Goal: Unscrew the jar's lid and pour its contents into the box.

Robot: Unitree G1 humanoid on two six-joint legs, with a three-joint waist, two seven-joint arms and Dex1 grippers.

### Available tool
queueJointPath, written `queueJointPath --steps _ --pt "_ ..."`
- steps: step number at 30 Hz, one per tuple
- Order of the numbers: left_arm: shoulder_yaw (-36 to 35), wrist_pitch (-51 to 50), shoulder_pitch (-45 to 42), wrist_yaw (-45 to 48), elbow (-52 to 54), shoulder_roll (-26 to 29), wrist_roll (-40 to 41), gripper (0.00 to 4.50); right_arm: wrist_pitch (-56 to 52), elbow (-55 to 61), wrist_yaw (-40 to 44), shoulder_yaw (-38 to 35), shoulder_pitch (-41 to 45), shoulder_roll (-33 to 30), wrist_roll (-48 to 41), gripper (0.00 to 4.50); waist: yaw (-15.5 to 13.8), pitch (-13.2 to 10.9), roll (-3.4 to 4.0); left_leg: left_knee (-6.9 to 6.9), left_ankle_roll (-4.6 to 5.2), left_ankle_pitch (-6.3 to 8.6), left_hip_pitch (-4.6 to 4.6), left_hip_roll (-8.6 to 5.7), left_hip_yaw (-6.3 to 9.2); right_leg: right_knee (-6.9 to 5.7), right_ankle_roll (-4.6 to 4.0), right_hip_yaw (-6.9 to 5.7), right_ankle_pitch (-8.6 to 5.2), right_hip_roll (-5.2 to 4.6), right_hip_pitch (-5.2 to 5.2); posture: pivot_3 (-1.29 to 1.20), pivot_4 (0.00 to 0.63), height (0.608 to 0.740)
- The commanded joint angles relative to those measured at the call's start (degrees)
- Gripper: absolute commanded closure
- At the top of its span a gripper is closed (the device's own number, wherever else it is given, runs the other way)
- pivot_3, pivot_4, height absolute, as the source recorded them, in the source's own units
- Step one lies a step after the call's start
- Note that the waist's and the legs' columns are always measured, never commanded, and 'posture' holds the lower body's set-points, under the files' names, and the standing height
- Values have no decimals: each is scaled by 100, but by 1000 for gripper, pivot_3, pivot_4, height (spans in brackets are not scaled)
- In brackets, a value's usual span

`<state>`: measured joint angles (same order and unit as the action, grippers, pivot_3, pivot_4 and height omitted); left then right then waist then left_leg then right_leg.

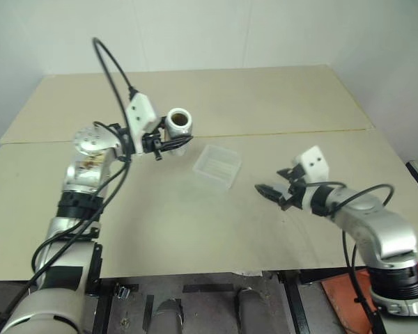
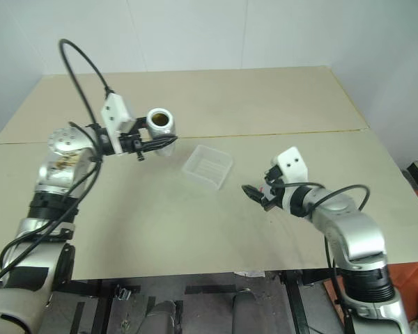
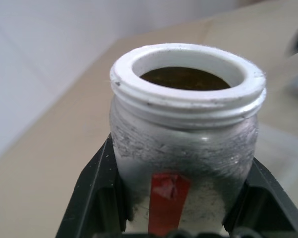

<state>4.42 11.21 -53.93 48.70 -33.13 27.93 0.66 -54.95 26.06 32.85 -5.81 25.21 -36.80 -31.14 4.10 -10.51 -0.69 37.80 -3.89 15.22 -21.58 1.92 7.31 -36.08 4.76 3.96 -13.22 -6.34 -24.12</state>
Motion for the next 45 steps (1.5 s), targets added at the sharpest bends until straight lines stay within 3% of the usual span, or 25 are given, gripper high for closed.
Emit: queueJointPath --steps 1,5,7,10,16,26,32,34,39,43,45 --pt "586 1884 -544 -1920 -774 70 -1654 2561 -579 370 213 -247 320 -132 -690 21 -30 0 -1 0 0 0 -1 -1 0 1 0 0 0 -1 1 0 150 740" --pt "2225 2979 -1330 -5128 -1666 385 -4549 2561 -985 316 192 -143 691 -260 -918 21 -78 0 -2 2 0 0 -10 -7 -1 8 8 0 4 -5 -1 0 150 740" --pt "3226 2725 -1828 -6589 -2009 432 -5949 2561 -1088 280 213 -139 857 -327 -993 21 -121 -1 -2 3 0 0 -13 -10 0 7 10 1 5 -7 -3 0 150 740" --pt "4422 2104 -2437 -8277 -2564 254 -7377 2561 -1094 304 240 -134 989 -367 -1053 21 -175 -1 -2 3 0 0 -17 -12 -1 7 14 1 7 -8 -3 0 150 740" --pt "5402 1299 -2866 -8741 -3372 -458 -8220 2561 -1026 586 39 -206 957 -148 -1282 21 -204 -1 -2 3 -1 0 -44 -14 -1 -7 20 -3 9 -9 -17 0 150 740" --pt "5540 1241 -2953 -8821 -3650 -693 -8092 2561 -952 833 -379 -305 710 6 -1392 21 -203 -1 -4 3 -5 -3 -45 -13 -2 -5 19 -2 9 -10 -21 0 150 740" --pt "5066 1605 -2765 -8444 -3607 -514 -7428 2561 -889 755 -243 -293 705 -201 -1346 21 -201 -2 -4 3 -8 -4 -47 -14 -2 -8 20 -3 9 -11 -22 0 150 740" --pt "4462 1985 -2637 -7816 -3652 -419 -6627 2561 -827 686 -159 -303 738 -322 -1308 21 -192 -2 -4 3 -9 -5 -46 -14 -2 -7 20 -3 10 -11 -22 0 150 740" --pt "2356 2716 -2042 -4818 -3491 -202 -3757 2561 -562 445 169 -281 799 -696 -1180 21 -158 -2 -3 2 -22 -12 -43 -12 -4 -5 19 -3 10 -12 -21 0 150 740" --pt "779 1272 -1479 -2195 -2533 -333 -1368 2561 -361 279 440 -241 828 -961 -1099 21 -150 -1 -2 3 -22 -12 -44 -11 -5 -12 19 -2 10 -13 -20 0 150 740" --pt "249 308 -1150 -1350 -1864 -318 -511 2561 -277 193 543 -229 854 -1056 -1055 21 -142 -1 -2 4 -20 -11 -46 -11 -2 -11 19 -3 10 -13 -18 0 150 740"
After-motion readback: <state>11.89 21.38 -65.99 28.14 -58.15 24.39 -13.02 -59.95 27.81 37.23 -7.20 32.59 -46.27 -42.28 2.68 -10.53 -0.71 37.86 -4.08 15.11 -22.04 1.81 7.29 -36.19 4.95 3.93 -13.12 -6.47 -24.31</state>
